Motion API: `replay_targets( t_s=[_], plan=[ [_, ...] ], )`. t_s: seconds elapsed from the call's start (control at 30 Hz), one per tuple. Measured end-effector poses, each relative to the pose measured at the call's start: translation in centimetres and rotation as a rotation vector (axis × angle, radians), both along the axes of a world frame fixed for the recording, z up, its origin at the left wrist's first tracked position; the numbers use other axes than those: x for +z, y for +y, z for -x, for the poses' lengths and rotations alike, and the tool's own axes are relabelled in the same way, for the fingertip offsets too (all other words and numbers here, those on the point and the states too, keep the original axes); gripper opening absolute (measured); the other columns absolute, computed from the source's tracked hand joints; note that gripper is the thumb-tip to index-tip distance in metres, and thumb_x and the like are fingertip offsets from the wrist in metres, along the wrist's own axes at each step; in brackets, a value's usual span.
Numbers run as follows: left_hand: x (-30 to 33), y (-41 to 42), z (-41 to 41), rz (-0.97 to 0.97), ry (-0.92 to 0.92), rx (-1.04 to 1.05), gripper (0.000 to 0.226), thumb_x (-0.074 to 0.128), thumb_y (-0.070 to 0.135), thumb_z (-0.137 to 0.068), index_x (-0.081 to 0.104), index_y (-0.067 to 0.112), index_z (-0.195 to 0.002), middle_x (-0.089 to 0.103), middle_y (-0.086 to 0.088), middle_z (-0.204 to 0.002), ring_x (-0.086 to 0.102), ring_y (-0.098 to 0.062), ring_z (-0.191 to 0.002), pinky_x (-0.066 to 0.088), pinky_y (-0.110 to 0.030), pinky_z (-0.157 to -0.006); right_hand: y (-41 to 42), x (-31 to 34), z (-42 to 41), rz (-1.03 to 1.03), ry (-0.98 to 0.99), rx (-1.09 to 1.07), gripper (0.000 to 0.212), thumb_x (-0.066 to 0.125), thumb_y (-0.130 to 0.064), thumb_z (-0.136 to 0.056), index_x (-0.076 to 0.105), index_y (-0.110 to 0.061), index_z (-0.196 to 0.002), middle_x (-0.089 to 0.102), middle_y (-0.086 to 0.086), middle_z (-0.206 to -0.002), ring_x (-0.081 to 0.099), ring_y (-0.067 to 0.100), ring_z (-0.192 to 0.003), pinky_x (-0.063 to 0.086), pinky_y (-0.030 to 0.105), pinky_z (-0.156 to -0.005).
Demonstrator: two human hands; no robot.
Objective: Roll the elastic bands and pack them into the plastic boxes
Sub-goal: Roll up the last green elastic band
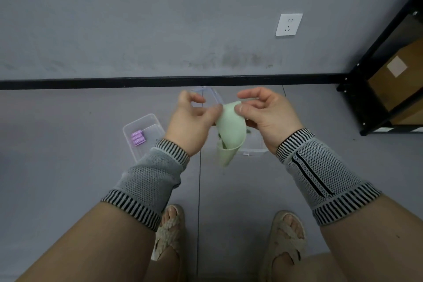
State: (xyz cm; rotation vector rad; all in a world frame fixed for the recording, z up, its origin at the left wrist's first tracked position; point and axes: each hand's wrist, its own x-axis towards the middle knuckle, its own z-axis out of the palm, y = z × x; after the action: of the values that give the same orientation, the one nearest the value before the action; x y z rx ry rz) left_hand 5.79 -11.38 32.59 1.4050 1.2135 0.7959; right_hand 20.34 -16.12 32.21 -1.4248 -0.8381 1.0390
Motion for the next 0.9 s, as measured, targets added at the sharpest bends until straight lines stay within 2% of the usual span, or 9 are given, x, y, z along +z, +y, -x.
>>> replay_targets(
  t_s=[0.13,0.27,0.4,0.47,0.57,0.63,0.7,0.8,0.9],
  plan=[
    [-0.1,-0.7,-0.1,-0.215,0.218,-0.269,0.025,0.061,0.015,-0.087,0.047,0.030,-0.103,0.064,0.007,-0.069,0.053,0.002,-0.052,0.041,-0.012,-0.055,0.2,-0.3,-0.5,0.021,-0.002,-0.090,0.018,0.071,-0.004,-0.080,0.063,-0.019,-0.088,0.070,0.002,-0.073,0.067,0.021,-0.075,0.056,0.039,-0.077],
    [-0.8,-0.7,0.0,-0.547,0.449,-0.344,0.038,0.061,0.016,-0.086,0.057,0.030,-0.122,0.057,0.006,-0.102,0.056,-0.007,-0.091,0.045,-0.024,-0.085,0.3,-0.4,-1.1,0.044,0.054,-0.170,0.018,0.069,-0.001,-0.080,0.061,-0.016,-0.086,0.066,0.008,-0.078,0.064,0.024,-0.074,0.057,0.036,-0.073],
    [-1.3,-0.3,0.0,-0.691,0.431,-0.210,0.039,0.065,0.029,-0.080,0.062,0.024,-0.119,0.053,0.001,-0.119,0.050,-0.019,-0.113,0.038,-0.029,-0.098,0.1,0.0,-1.0,0.010,0.113,-0.125,0.018,0.067,0.002,-0.081,0.059,-0.014,-0.083,0.062,0.006,-0.071,0.060,0.019,-0.064,0.054,0.035,-0.071],
    [-1.0,-0.4,-0.1,-0.651,0.424,-0.179,0.037,0.067,0.029,-0.083,0.062,0.023,-0.118,0.058,0.010,-0.114,0.051,-0.010,-0.110,0.033,-0.016,-0.095,0.0,0.2,-0.8,-0.011,0.125,-0.067,0.018,0.066,0.003,-0.081,0.058,-0.013,-0.081,0.063,0.005,-0.067,0.061,0.016,-0.061,0.054,0.032,-0.068],
    [-0.8,-0.6,-0.3,-0.529,0.358,-0.167,0.022,0.067,0.025,-0.084,0.066,0.024,-0.106,0.063,0.017,-0.092,0.058,0.002,-0.083,0.040,-0.003,-0.077,-0.1,0.4,-0.5,-0.026,0.106,-0.007,0.018,0.067,0.002,-0.081,0.058,-0.013,-0.079,0.065,0.003,-0.065,0.062,0.018,-0.062,0.054,0.038,-0.070],
    [-0.9,-0.5,-0.5,-0.461,0.323,-0.132,0.007,0.067,0.024,-0.084,0.067,0.027,-0.090,0.065,0.017,-0.080,0.060,0.002,-0.074,0.047,-0.009,-0.071,0.0,0.3,-0.2,-0.016,0.061,-0.019,0.015,0.070,-0.003,-0.081,0.059,-0.014,-0.082,0.066,0.003,-0.068,0.064,0.022,-0.069,0.056,0.044,-0.077],
    [-1.0,-0.2,-0.6,-0.377,0.240,-0.044,0.012,0.067,0.022,-0.083,0.062,0.032,-0.078,0.066,0.013,-0.075,0.063,-0.004,-0.070,0.052,-0.021,-0.072,0.1,0.0,-0.1,-0.006,-0.052,-0.095,0.016,0.074,-0.019,-0.079,0.061,-0.017,-0.088,0.068,0.000,-0.082,0.067,0.021,-0.083,0.055,0.048,-0.086],
    [-0.9,0.4,-0.6,-0.265,0.115,0.125,0.015,0.066,0.020,-0.084,0.060,0.029,-0.074,0.064,0.007,-0.071,0.061,-0.009,-0.066,0.051,-0.026,-0.068,-0.1,0.0,0.2,0.022,-0.313,-0.220,0.035,0.073,-0.041,-0.077,0.057,-0.025,-0.105,0.060,-0.010,-0.112,0.059,0.009,-0.103,0.050,0.037,-0.094],
    [-0.9,0.5,-0.7,-0.185,0.012,0.221,0.015,0.065,0.017,-0.084,0.059,0.026,-0.074,0.063,0.006,-0.068,0.061,-0.010,-0.064,0.050,-0.025,-0.065,-0.6,-0.1,1.0,0.100,-0.575,-0.171,0.050,0.069,-0.053,-0.074,0.052,-0.028,-0.115,0.053,-0.012,-0.120,0.054,0.006,-0.104,0.047,0.029,-0.089]
  ],
)
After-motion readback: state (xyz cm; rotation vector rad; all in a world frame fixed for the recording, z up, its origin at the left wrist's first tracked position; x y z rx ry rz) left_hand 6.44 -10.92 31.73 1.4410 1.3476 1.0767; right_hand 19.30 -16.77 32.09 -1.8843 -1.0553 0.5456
